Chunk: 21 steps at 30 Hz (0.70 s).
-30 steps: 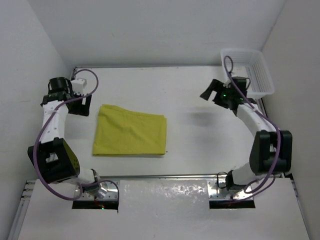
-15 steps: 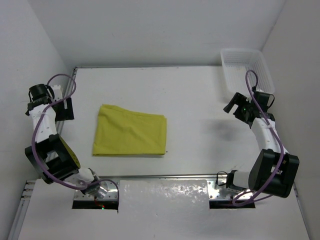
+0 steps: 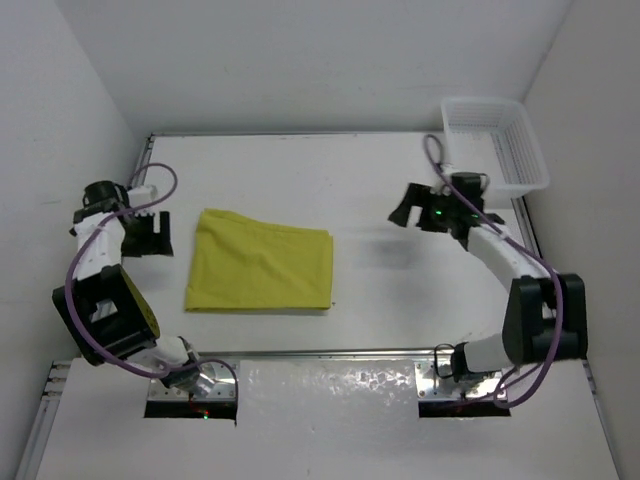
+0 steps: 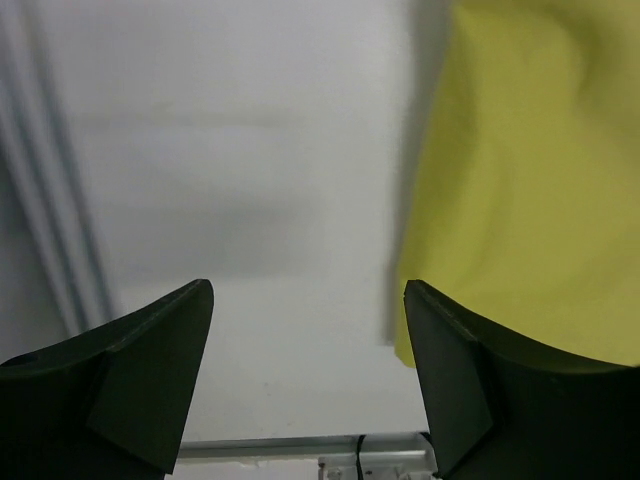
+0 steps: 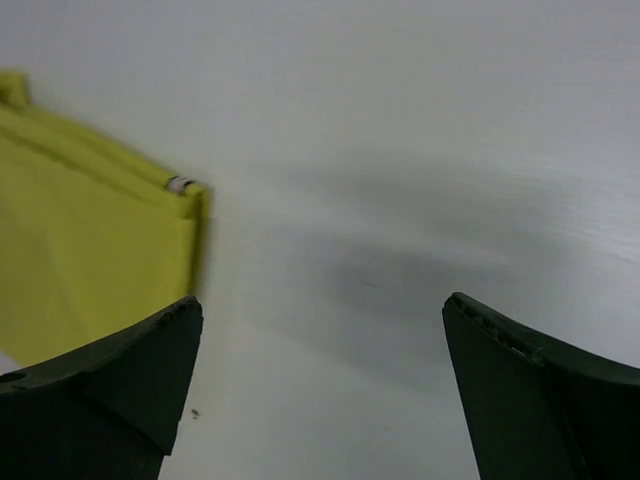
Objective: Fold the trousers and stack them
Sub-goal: Fold the trousers
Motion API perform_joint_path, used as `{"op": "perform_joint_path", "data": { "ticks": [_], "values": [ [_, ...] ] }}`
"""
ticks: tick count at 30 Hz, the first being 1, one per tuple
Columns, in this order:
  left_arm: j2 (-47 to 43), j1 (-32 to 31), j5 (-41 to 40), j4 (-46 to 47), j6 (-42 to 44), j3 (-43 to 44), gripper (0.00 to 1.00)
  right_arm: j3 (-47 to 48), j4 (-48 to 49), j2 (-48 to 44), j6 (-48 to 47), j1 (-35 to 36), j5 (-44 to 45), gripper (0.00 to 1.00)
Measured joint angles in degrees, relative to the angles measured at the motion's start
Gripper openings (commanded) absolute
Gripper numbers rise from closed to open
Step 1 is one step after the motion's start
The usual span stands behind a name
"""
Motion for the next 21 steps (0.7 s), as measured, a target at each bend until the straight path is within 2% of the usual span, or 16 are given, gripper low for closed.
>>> {"op": "perform_joint_path", "data": {
  "ticks": [3,4,6,10,16,19,21],
  "values": [
    [0.07,-4.35,1.16,-1.55,2.84,-4.68,0.79,7.89,-0.87,8.04,-2.36,10.88,-0.85,0.96],
    [0.07,-5.77,1.42,-2.12,3.82,-6.43,0.80,12.04,-1.49,11.56,-3.28,14.03,-1.29,0.90],
    [0.04,-7.17,1.31,-3.02,5.81,-10.43,0.81,22.23,-2.97,19.71,-5.53,18.67,-1.84,0.85],
    [0.72,-7.21,1.01,-3.63,8.37,-14.38,0.82,39.39,-5.79,33.97,-9.07,23.52,-2.84,0.89],
    [6.97,-7.32,0.74,-0.11,8.87,-15.50,0.82,64.22,-13.92,55.45,-15.17,29.79,-8.31,0.85],
    [8.39,-7.43,0.68,-0.44,8.15,-14.40,0.77,66.27,-16.44,60.85,-16.68,32.98,-13.75,0.81],
    [8.98,-7.45,0.68,-0.61,8.09,-13.99,0.70,65.07,-16.90,61.90,-17.66,34.86,-17.70,0.73]
  ]
}}
